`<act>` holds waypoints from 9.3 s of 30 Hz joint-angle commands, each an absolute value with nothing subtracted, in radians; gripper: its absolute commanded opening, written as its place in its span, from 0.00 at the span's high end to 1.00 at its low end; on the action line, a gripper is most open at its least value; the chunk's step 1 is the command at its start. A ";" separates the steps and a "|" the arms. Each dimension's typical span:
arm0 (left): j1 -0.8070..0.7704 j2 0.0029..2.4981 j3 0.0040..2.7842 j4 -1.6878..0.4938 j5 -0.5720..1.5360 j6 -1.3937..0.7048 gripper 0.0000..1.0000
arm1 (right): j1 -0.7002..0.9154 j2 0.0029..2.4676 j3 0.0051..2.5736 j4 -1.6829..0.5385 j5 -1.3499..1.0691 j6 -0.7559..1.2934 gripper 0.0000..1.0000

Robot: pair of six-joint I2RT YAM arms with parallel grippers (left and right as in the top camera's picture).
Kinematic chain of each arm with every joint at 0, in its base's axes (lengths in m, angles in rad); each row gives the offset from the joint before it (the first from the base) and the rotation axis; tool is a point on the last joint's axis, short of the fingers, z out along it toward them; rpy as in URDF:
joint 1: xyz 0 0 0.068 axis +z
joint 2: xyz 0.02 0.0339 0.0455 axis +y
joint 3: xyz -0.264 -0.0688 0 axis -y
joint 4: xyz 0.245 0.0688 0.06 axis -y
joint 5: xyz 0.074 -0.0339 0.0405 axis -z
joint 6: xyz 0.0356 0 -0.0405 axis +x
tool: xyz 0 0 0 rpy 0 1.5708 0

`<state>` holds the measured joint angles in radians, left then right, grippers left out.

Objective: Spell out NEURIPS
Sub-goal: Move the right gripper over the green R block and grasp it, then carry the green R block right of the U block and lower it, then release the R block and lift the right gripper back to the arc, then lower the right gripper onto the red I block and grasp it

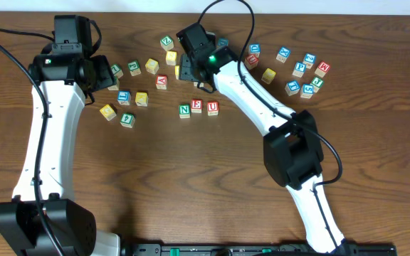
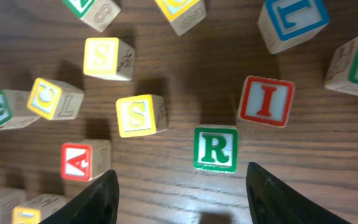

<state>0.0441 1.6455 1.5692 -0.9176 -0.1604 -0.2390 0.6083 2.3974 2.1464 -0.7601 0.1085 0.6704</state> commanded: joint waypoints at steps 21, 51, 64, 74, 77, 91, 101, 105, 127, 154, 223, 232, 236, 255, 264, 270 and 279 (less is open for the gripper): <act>0.047 1.655 1.548 -0.923 -0.169 -0.268 0.28 | 0.624 2.551 2.150 -0.694 0.211 0.683 0.48; 0.047 1.655 1.547 -0.915 -0.169 -0.268 0.28 | 0.596 2.377 2.152 -0.818 0.207 0.567 0.74; 0.047 1.655 1.547 -0.914 -0.169 -0.268 0.28 | 0.559 2.231 2.150 -1.112 0.208 0.492 0.73; 0.047 1.655 1.547 -0.902 -0.169 -0.268 0.28 | 0.553 2.339 2.144 -1.216 0.199 0.519 0.77; 0.047 1.655 1.547 -0.897 -0.169 -0.268 0.28 | 0.554 2.373 2.144 -1.234 0.197 0.535 0.78; 0.047 1.655 1.547 -0.889 -0.169 -0.268 0.28 | 0.560 2.408 2.121 -1.241 0.174 0.545 0.59; 0.047 1.655 1.547 -0.889 -0.169 -0.268 0.28 | 0.551 2.408 2.079 -1.190 0.174 0.545 0.61; 0.047 1.655 1.547 -0.885 -0.169 -0.268 0.28 | 0.544 2.403 2.081 -1.181 0.174 0.540 0.62; 0.047 1.695 1.547 -0.877 -0.169 -0.268 0.28 | 0.513 2.312 2.062 -1.249 -0.036 0.069 0.99; 0.047 1.695 1.547 -0.874 -0.169 -0.268 0.28 | 0.515 2.312 1.909 -1.047 0.054 0.175 0.95; 0.047 1.695 1.547 -0.875 -0.165 -0.268 0.28 | 0.338 2.095 1.937 -1.106 -0.009 0.257 0.81; 0.047 1.695 1.547 -0.875 -0.166 -0.268 0.27 | 0.194 2.033 1.935 -1.093 -0.006 0.303 0.61; 0.047 1.695 1.547 -0.875 -0.166 -0.268 0.27 | 0.161 2.037 1.935 -1.084 0.001 0.338 0.61; 0.047 1.695 1.547 -0.875 -0.166 -0.268 0.27 | 0.151 2.050 1.934 -1.036 0.110 0.475 0.53; 0.047 1.695 1.547 -0.875 -0.166 -0.268 0.27 | 0.198 2.050 1.934 -1.005 0.091 0.477 0.51; 0.047 1.695 1.547 -0.874 -0.166 -0.268 0.27 | 0.247 2.050 1.934 -0.954 0.052 0.501 0.50; 0.047 1.695 1.547 -0.874 -0.166 -0.268 0.27 | 0.371 2.109 1.936 -0.706 -0.054 0.557 0.41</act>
